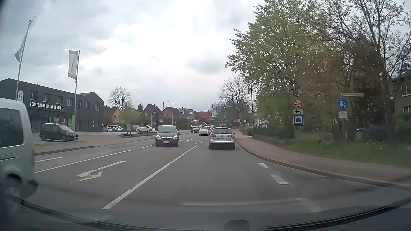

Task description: Follow the waypoints while adhering to traffic rules and regulations

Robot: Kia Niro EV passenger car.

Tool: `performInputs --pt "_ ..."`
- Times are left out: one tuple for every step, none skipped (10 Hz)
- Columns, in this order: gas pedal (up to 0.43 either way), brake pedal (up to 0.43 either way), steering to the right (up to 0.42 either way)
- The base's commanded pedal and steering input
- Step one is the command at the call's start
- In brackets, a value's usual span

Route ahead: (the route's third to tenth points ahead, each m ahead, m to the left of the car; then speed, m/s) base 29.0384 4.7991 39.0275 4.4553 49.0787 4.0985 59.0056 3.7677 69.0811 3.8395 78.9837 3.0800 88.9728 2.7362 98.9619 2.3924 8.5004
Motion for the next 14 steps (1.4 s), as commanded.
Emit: performInputs --pt "0.177 0.000 -0.004" --pt "0.177 0.000 -0.003" --pt "0.169 0.000 -0.003" --pt "0.157 0.000 -0.003" --pt "0.157 0.000 -0.002" --pt "0.157 0.000 -0.002" --pt "0.157 0.000 -0.001" --pt "0.130 0.000 -0.001" --pt "0.130 0.000 -0.001" --pt "0.130 0.000 0.000" --pt "0.130 0.000 0.004" --pt "0.130 0.000 0.007" --pt "0.138 0.000 0.008" --pt "0.138 0.000 0.008"
